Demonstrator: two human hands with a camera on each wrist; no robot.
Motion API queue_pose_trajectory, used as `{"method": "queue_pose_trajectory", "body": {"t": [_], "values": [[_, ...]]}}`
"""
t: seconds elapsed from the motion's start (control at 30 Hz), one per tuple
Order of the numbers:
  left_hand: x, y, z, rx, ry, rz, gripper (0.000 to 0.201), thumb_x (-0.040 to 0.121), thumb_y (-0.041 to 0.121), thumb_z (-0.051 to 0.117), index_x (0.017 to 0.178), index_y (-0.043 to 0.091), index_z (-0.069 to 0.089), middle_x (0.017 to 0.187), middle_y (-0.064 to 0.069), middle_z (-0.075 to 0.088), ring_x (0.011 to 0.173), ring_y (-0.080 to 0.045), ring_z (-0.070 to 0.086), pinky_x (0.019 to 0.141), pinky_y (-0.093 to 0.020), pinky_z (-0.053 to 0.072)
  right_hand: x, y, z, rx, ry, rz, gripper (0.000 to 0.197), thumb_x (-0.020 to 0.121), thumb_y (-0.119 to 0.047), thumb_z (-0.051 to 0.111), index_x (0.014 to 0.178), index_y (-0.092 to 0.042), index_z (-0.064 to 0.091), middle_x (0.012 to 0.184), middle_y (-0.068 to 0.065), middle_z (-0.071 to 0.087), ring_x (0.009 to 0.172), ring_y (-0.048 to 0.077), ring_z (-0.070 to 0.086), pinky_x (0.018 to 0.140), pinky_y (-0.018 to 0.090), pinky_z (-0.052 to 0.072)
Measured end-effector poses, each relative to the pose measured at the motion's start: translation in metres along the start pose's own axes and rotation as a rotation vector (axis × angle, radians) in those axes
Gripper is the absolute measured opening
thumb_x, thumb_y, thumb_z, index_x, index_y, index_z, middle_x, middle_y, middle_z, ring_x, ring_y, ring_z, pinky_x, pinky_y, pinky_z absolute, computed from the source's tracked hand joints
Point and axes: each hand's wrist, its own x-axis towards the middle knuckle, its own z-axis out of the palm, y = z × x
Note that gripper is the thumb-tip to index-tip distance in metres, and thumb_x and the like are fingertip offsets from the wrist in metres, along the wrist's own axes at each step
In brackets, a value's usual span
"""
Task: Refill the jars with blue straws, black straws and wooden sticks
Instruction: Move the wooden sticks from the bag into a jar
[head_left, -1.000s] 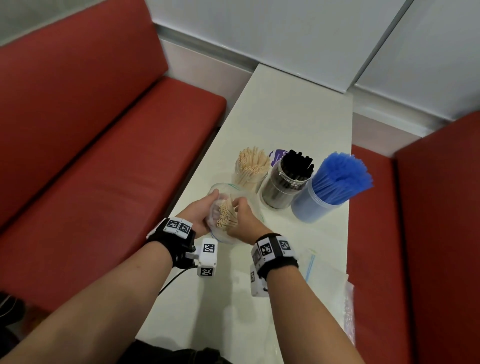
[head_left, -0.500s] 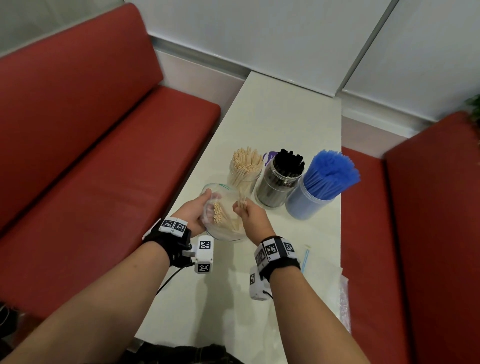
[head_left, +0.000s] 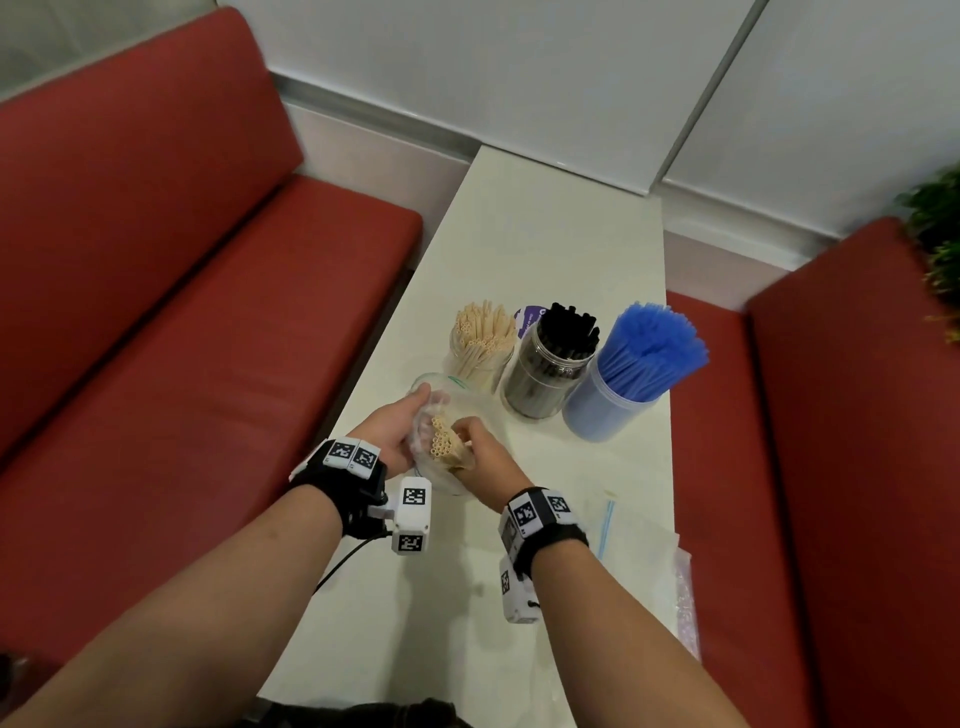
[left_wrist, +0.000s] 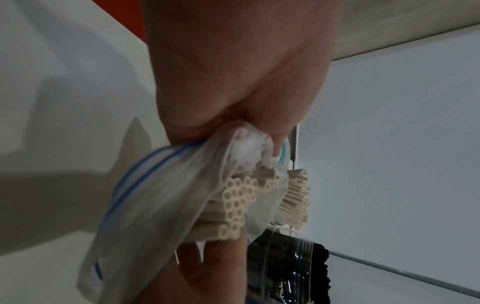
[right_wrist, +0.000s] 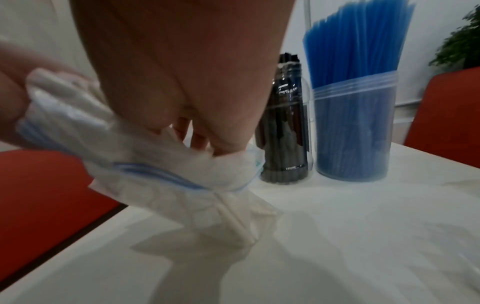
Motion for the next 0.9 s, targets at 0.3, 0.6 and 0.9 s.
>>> {"method": "queue_pose_trajectory", "body": {"t": [0.3,0.6,0.9], "values": [[0.005,0.012,-0.014,-0.071,0.010,-0.021,0.033,0.105,0.046,0.049,0.103,0.019,0.067,0.044,0.003,0.049,0.031,-0.008,0.041,0.036,-0.016,0.041,0.006,-0.003,-0.010,0.156,0.196,0.003,0.012,0.100,-0.017,0.057,0.094,-0.007,0.061,0.084,-0.002,0.066,0.079,0.012,0.060,0.072,0.033,0.043],[0.007,0.018,-0.014,-0.046,-0.022,-0.008,0.034,0.106,0.047,0.045,0.104,0.019,0.065,0.041,0.006,0.047,0.029,-0.006,0.040,0.034,-0.012,0.037,0.015,-0.016,-0.018,0.361,0.269,-0.020,0.005,0.103,-0.016,0.051,0.107,-0.017,0.053,0.093,-0.008,0.065,0.079,-0.010,0.057,0.074,0.014,0.042],[0.010,0.021,-0.016,-0.022,-0.025,-0.016,0.035,0.105,0.049,0.046,0.104,0.021,0.067,0.044,0.006,0.039,0.031,-0.005,0.035,0.035,-0.013,0.036,0.024,-0.048,-0.043,0.518,0.399,-0.021,0.015,0.104,-0.008,0.044,0.116,-0.011,0.052,0.091,0.008,0.056,0.076,0.014,0.056,0.079,0.031,0.048]]}}
